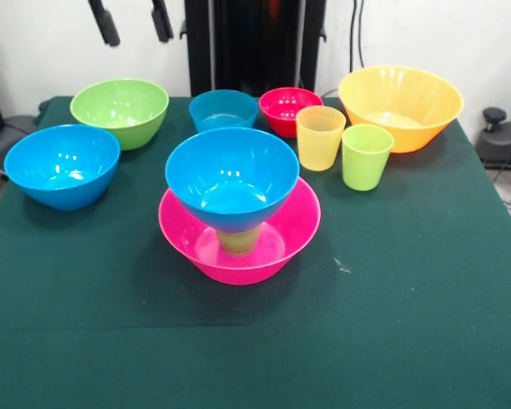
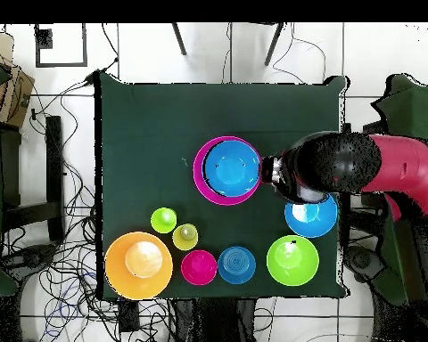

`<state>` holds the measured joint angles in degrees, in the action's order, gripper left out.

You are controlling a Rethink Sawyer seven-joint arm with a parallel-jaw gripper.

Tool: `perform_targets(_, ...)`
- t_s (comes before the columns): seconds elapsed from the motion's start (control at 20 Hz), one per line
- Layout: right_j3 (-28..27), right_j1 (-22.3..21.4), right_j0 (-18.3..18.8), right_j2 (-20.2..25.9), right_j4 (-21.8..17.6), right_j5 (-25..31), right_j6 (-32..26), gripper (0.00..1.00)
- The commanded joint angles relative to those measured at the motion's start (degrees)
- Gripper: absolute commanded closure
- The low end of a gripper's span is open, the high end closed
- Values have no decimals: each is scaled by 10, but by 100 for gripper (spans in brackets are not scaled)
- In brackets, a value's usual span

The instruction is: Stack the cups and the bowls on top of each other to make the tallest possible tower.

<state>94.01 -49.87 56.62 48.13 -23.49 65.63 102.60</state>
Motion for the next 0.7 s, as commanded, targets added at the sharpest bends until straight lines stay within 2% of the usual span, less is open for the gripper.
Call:
perform_targets(0.05, 121, -77, -49, 4, 35, -42, 28, 0)
perform_targets(0.25, 122, -70, -78, -27, 6, -88, 56, 0)
perform_targets(0.4, 97, -48, -82, -41, -18, -91, 25, 0)
perform_targets(0.55, 81, -27, -72, -47, -21, -90, -13, 0)
perform_targets(0.7, 81, -17, -70, -52, -24, -106, -16, 0)
